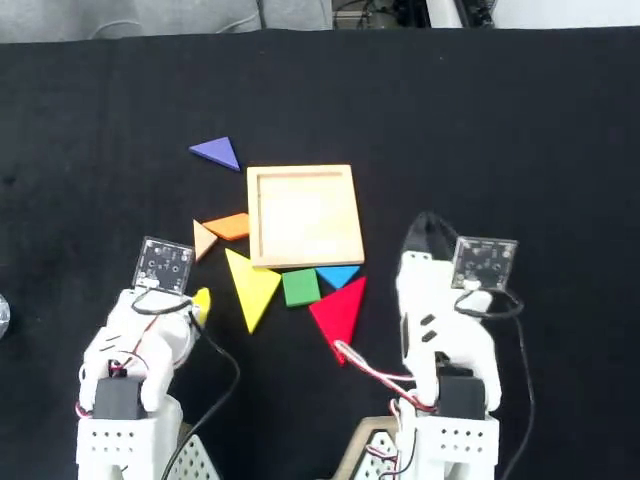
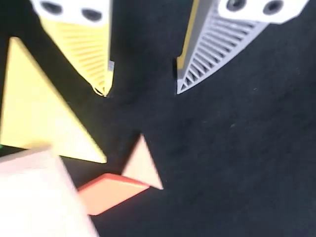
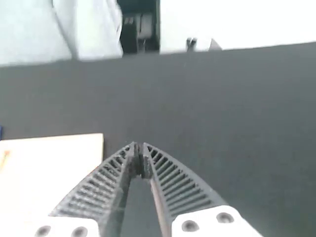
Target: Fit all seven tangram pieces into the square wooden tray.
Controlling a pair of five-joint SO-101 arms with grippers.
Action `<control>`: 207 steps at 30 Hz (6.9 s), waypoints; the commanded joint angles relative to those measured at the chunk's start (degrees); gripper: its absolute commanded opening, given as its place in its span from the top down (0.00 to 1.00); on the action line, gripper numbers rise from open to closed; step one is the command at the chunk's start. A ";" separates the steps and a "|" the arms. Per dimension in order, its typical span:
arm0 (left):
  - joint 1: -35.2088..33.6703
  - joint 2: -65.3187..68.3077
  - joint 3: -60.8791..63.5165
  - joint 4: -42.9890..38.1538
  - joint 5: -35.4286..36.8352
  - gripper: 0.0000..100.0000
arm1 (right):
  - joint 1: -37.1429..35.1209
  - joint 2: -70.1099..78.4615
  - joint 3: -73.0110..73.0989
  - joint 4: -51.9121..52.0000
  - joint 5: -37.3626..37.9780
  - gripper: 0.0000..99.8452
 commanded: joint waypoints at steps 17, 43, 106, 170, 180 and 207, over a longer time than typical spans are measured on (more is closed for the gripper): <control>-4.18 -0.62 1.01 -0.62 -0.53 0.79 | -6.86 -1.98 -25.71 23.38 14.77 0.99; -4.18 -0.53 1.01 -0.53 -0.44 0.79 | -8.79 54.37 -50.77 31.38 9.67 0.99; 11.56 76.48 -58.59 0.53 6.07 0.79 | -8.70 55.08 -34.07 12.57 14.07 0.99; 4.79 48.88 -23.60 -29.80 20.48 0.79 | -5.98 125.05 -88.57 32.88 7.30 0.99; 4.70 48.53 -23.52 -29.54 20.48 0.79 | -4.84 119.87 -81.89 30.15 6.77 0.99; 4.70 48.35 -22.81 -29.80 20.48 0.79 | -6.95 103.87 -61.49 14.68 3.87 0.99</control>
